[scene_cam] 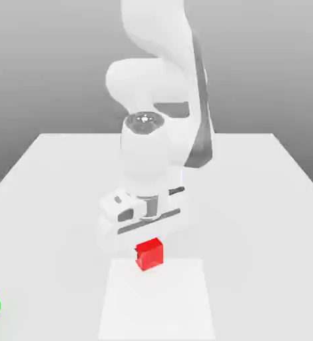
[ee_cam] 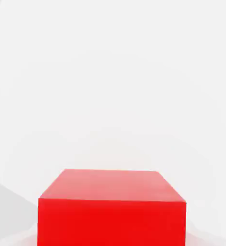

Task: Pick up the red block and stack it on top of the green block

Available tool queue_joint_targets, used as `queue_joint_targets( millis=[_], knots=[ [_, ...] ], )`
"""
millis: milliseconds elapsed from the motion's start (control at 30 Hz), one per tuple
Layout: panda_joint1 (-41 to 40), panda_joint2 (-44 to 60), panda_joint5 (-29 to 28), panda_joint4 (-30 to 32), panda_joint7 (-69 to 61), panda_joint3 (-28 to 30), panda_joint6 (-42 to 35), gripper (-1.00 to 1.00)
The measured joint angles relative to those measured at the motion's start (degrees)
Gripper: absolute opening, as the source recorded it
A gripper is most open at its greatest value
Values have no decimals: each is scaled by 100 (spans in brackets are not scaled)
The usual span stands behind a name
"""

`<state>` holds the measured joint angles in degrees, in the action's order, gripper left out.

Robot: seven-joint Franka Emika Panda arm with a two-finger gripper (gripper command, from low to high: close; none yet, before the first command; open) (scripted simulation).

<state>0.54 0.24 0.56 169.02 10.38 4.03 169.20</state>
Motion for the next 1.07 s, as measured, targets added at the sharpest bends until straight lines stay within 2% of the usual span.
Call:
queue_joint_targets(
  millis=[100,167,433,767,833,933,967,1067],
  knots=[
    [-76,-619,-182,86,124,-24,-532,-100],
    [-131,-604,-4,-155,107,93,-785,-100],
    [-932,367,740,-1756,231,562,-1582,-100],
    [-1656,1504,885,-3801,957,1329,-2462,-100],
    [-1754,1772,960,-4076,1004,1408,-2439,-100],
    [-1930,2358,1257,-4193,828,1235,-1983,-100],
    [-1965,2466,1313,-4205,791,1194,-1891,100],
    [-1965,2466,1313,-4205,791,1194,-1891,100]
  ],
)
